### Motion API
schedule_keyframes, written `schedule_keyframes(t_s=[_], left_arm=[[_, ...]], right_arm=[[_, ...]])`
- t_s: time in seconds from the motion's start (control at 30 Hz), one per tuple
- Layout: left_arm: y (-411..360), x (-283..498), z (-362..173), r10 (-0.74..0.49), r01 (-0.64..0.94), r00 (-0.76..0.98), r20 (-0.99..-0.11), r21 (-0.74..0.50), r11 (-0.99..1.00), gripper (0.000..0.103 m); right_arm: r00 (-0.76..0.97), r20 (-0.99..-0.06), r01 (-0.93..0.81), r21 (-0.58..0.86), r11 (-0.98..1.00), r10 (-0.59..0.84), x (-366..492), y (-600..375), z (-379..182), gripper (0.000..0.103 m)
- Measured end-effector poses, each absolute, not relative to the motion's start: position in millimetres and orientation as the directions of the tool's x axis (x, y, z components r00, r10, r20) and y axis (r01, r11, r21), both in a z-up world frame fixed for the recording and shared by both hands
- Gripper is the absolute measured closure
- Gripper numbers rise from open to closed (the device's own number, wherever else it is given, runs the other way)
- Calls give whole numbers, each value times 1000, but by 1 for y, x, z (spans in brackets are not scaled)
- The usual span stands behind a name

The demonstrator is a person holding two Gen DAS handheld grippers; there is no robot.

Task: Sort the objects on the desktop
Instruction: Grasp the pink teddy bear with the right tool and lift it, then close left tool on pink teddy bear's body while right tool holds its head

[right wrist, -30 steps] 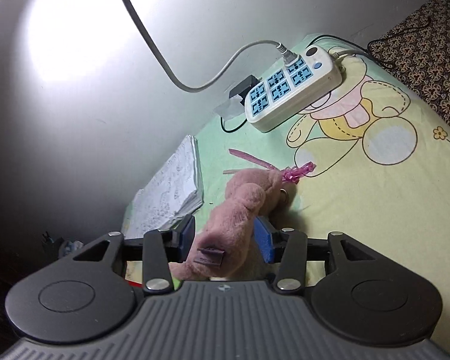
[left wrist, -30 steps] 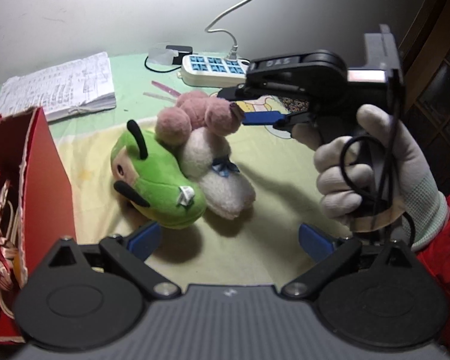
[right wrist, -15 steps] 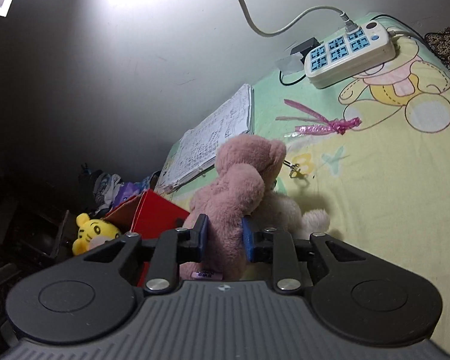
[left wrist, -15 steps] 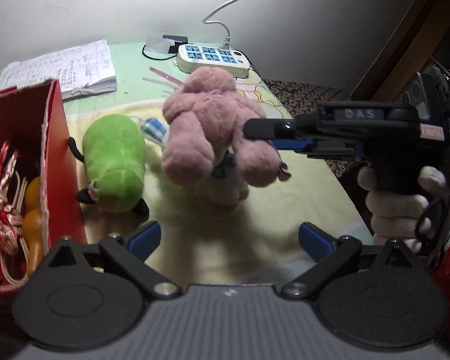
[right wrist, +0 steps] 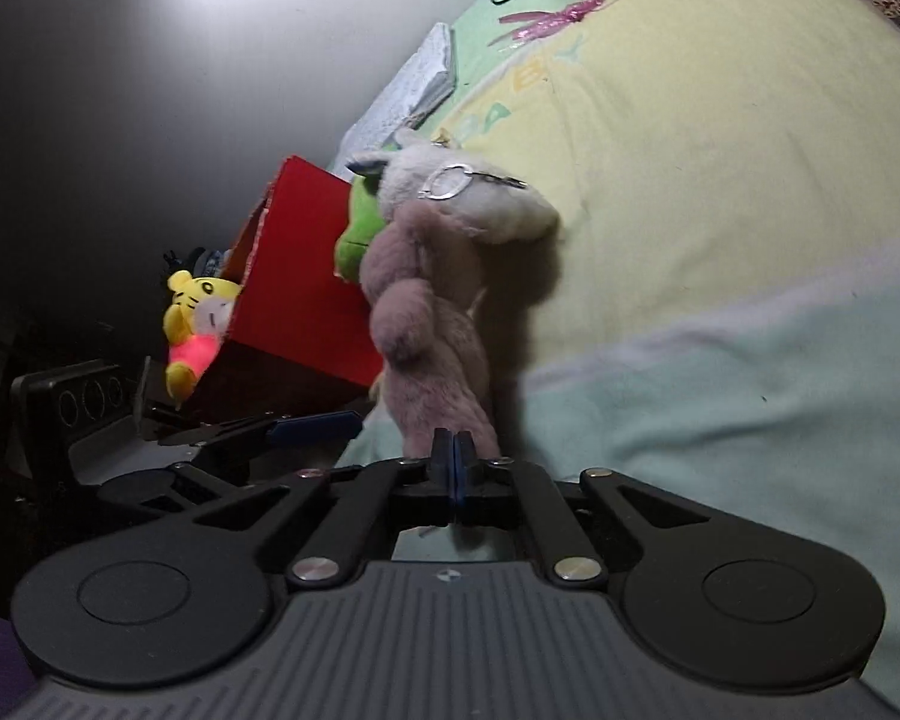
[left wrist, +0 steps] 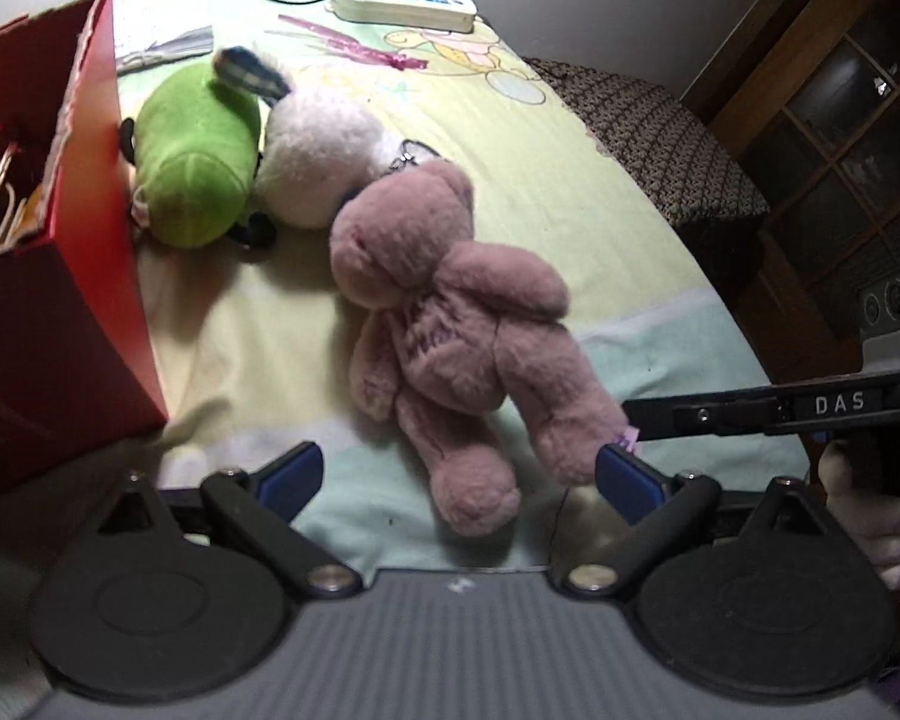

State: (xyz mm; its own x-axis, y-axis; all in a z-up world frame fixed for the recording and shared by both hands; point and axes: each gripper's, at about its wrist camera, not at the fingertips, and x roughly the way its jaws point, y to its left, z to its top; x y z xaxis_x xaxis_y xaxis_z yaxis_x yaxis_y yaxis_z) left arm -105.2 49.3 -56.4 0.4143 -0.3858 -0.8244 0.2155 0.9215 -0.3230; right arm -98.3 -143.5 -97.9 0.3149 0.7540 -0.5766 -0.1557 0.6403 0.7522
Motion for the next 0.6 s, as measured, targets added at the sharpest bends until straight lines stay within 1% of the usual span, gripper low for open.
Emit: schedule_keyframes(t_s=[0.07, 0.1, 0.13, 0.2, 0.27, 0.33, 0.4, 0.47, 0.5, 0.53, 0.6], left_arm=[[51, -102, -62, -383, 202, 410, -828, -327, 923, 7], [52, -99, -64, -389, 192, 408, -826, -339, 921, 7], [54, -96, -66, -394, 180, 408, -824, -350, 919, 7], [54, -87, -70, -390, 164, 408, -825, -355, 921, 7], [50, -80, -72, -392, 166, 412, -822, -356, 920, 7], [46, -72, -78, -420, 169, 401, -814, -385, 908, 7], [43, -66, -86, -432, 165, 391, -813, -400, 901, 8], [37, -63, -90, -416, 169, 404, -815, -381, 909, 10], [34, -62, -89, -413, 176, 405, -816, -373, 911, 17], [31, -61, -89, -416, 185, 397, -818, -373, 909, 20], [28, -63, -86, -420, 197, 402, -814, -371, 907, 25]], right_arm=[[344, -615, -138, 714, 686, 709, -104, -146, -101, 95], [359, -624, -121, 707, 697, 694, -104, -148, -101, 88], [378, -616, -110, 711, 694, 691, -103, -151, -100, 83], [425, -581, -107, 729, 676, 694, -99, -153, -94, 80], [467, -548, -122, 737, 664, 694, -91, -149, -88, 70], [497, -515, -160, 737, 657, 699, -80, -138, -82, 52], [488, -505, -207, 725, 656, 712, -68, -124, -80, 42], [482, -536, -230, 686, 691, 693, -54, -111, -83, 42], [484, -556, -236, 661, 712, 676, -48, -107, -87, 42], [484, -576, -236, 639, 732, 659, -44, -107, -93, 39], [452, -585, -196, 672, 714, 674, -36, -112, -107, 38]])
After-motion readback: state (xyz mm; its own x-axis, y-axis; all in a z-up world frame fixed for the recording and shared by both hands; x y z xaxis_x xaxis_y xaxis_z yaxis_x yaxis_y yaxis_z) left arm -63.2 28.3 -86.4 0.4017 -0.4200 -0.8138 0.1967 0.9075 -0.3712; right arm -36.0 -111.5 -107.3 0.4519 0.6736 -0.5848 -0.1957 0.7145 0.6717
